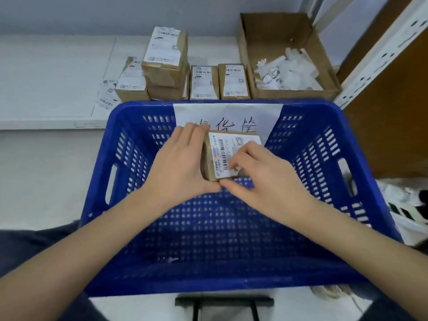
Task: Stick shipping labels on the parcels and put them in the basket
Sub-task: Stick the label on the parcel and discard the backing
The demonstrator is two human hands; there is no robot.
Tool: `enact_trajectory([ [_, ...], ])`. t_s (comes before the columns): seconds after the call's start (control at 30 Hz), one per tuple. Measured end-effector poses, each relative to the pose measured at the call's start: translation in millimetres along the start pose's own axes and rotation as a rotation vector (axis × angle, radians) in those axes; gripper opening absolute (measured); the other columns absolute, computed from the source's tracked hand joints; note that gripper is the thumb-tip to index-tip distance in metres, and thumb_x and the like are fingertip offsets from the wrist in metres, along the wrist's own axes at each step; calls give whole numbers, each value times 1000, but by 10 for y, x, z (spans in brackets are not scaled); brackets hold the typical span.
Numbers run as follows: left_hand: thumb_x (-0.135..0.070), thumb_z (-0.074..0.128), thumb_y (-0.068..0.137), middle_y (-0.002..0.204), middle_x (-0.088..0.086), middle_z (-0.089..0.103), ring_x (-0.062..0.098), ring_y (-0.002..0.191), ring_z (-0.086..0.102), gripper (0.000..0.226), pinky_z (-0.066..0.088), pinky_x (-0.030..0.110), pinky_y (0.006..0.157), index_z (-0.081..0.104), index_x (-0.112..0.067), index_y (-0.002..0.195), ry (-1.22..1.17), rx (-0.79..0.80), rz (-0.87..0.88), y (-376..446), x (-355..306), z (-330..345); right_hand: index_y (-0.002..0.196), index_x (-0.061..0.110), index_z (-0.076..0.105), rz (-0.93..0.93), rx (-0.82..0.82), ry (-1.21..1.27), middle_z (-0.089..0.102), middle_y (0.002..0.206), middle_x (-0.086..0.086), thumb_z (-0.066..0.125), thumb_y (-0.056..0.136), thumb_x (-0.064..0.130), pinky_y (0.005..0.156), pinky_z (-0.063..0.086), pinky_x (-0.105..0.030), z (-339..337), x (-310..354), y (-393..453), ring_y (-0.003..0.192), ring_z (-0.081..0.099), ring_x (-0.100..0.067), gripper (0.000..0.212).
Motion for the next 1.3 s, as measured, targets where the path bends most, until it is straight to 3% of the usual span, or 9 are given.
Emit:
enact_trajectory([
  [0.1,-55,67,49,119,9,53,24,105,48,100,43,32,84,47,0,130,-11,32,-5,-56,25,74,85,13,61,5,6,-20,57,85,-1,45,83,48,48,48,-31,8,1,-22,71,59,-20,39],
  [0.23,-59,61,54,121,7,54,22,105,48,97,36,23,84,47,-1,130,-1,45,20,-78,28,110,84,16,61,62,15,2,58,86,0,43,81,53,45,48,-32,46,-9,2,72,60,-20,42],
  [0.47,-49,73,52,120,9,54,22,104,49,97,37,24,79,46,-1,132,28,52,8,-188,102,88,78,11,62,65,61,-57,56,75,-4,73,72,37,47,29,-23,179,145,93,59,56,-23,29],
  [0.53,-48,73,50,121,9,54,20,106,49,98,37,24,80,46,-1,132,20,63,-7,-248,170,76,81,10,62,52,103,-62,56,79,-6,75,74,37,49,30,-25,247,208,114,64,57,-26,31],
  [0.73,-39,85,49,120,7,55,19,105,51,95,42,23,64,49,-2,129,37,96,-17,-370,247,80,103,17,56,107,292,-10,50,103,1,53,89,49,65,39,-30,457,228,40,98,52,-18,35],
  [0.93,-37,83,47,115,8,58,23,99,56,89,32,16,56,53,-3,124,60,95,38,-362,186,61,102,20,56,152,341,1,49,105,6,52,89,47,66,39,-29,471,248,7,96,51,-13,30],
  [1.1,-47,82,40,105,7,61,25,89,60,95,40,24,51,56,-2,119,100,111,54,-336,149,89,86,24,59,210,399,78,53,96,9,56,78,58,73,46,-31,423,185,21,86,56,-11,35],
  [1.2,-51,75,40,99,4,61,22,83,59,89,45,26,48,59,-3,114,101,131,58,-375,102,195,78,26,57,286,466,171,56,91,11,62,77,54,76,50,-35,462,62,-90,84,57,-8,29],
  [1.3,-46,82,34,94,6,61,24,79,59,89,49,30,47,60,-2,109,135,177,80,-385,71,348,79,24,56,320,587,249,56,91,11,67,77,50,79,50,-35,612,43,-149,84,56,-7,28],
])
Point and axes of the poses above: each hand's wrist, its own y-axis towards the middle knuckle, its own z-axis out of the palm, x = y × z, the point moved 7 cm from there along y, towards the middle knuckle
